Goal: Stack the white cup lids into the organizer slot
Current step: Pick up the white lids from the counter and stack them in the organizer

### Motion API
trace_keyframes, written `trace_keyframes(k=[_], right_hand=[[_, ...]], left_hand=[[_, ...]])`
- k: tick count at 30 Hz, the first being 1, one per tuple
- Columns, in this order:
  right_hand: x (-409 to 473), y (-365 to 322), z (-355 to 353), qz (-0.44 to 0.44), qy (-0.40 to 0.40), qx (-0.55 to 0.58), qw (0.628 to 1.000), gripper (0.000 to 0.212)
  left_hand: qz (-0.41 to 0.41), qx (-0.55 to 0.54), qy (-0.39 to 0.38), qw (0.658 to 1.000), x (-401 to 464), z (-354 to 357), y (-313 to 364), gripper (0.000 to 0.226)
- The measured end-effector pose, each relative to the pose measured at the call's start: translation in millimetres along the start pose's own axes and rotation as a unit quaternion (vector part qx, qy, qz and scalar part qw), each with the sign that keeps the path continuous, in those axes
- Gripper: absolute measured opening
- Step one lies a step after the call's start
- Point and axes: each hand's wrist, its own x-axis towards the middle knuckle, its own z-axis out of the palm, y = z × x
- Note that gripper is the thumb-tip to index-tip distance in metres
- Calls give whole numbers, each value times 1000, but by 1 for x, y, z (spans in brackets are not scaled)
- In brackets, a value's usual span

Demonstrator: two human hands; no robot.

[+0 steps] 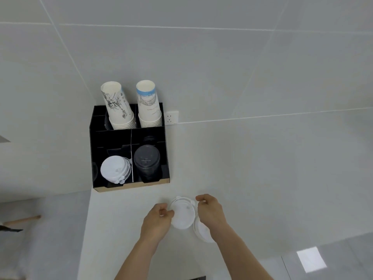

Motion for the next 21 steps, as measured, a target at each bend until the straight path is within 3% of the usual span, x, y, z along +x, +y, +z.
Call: trace_keyframes(k=[13,21], right_hand=[[3,8,10,31,-40,46,998,39],[-5,-24,7,-14,-19,65,998,32]], left_hand=[[-39,-35,8,999,-4,13,-7,42],[13,-72,47,996,-5,-15,7,34]])
